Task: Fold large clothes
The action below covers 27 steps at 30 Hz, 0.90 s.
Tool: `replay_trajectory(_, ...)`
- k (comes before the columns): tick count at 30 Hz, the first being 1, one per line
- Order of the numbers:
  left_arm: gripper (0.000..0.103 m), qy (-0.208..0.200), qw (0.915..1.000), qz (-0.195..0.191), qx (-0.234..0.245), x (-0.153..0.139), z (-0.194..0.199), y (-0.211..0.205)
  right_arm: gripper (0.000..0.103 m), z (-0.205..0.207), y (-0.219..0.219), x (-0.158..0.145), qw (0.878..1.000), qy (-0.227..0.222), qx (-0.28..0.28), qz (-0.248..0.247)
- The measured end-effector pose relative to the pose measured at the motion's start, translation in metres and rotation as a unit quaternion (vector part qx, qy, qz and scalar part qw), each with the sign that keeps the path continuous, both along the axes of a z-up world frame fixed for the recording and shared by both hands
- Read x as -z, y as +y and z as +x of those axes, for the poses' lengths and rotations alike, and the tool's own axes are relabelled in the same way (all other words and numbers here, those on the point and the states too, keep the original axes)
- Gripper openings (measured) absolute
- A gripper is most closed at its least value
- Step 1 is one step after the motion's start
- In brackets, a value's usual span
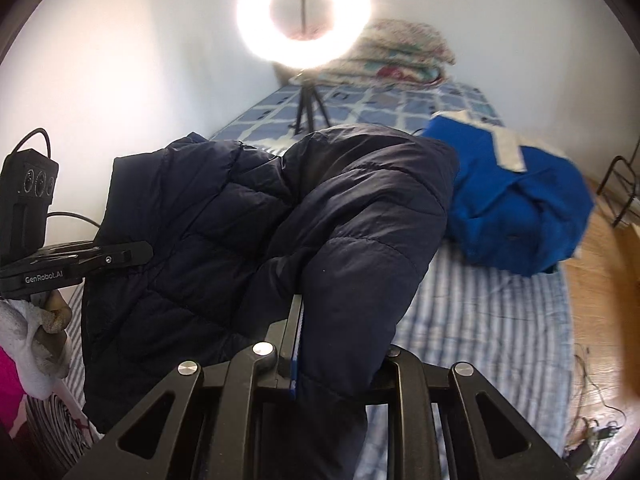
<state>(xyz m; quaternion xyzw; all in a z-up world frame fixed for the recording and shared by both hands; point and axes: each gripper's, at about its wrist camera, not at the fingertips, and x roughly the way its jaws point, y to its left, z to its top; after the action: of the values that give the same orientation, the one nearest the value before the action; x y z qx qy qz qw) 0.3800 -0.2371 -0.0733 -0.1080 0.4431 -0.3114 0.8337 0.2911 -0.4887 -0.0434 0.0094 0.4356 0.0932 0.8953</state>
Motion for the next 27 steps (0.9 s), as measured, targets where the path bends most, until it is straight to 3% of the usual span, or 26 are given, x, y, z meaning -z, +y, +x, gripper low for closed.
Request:
replay_trajectory(6, 0.017, -0.012, 0.9997, -0.005, 0.020, -0.015, 0.003, -0.046, 0.018, -0.013, -0.029, -0.021, 0.999, -0.014, 0.018, -0.039)
replay_trajectory(17, 0.017, -0.060, 0.9965, 0.006, 0.058, -0.053, 0.024, -0.132, 0.017, -0.008, -0.096, -0.052, 0.996, -0.043, 0.058, -0.060)
replay_trajectory(27, 0.017, -0.096, 0.9931, -0.001, 0.067, -0.077, 0.091, -0.201, 0.017, 0.045, -0.160, -0.076, 0.990, -0.078, 0.098, -0.069)
